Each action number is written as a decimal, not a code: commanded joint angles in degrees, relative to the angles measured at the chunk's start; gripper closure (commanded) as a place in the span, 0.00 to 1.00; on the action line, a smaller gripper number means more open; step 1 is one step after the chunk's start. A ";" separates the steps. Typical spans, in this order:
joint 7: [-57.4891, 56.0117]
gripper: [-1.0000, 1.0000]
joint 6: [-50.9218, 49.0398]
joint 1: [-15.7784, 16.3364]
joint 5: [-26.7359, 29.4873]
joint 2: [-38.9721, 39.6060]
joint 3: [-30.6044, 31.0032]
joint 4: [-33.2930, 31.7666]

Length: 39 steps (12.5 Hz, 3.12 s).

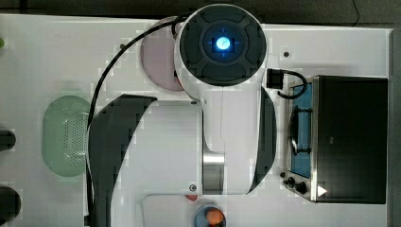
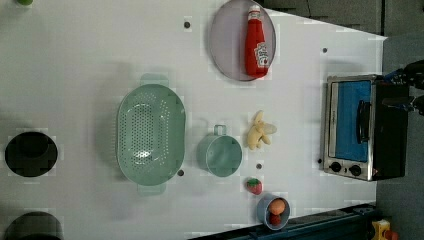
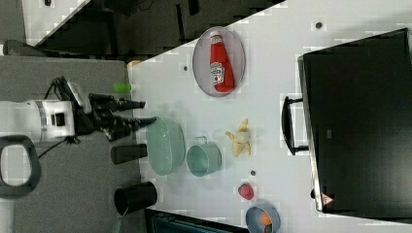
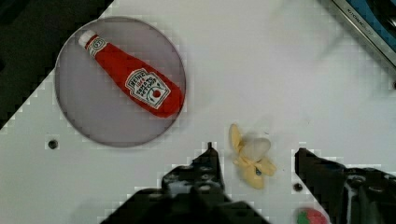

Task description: Pick banana from table and place on oven.

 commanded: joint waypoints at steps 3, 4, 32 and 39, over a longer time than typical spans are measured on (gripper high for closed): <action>-3.27 0.00 -12.27 -1.60 0.20 -26.53 -1.34 -13.01; -3.27 0.00 -12.21 -1.59 0.21 -26.51 -1.32 -13.14; -3.24 0.04 51.63 -1.18 0.26 21.20 4.66 -36.50; -3.11 0.75 53.22 -1.23 0.60 21.16 4.69 -36.61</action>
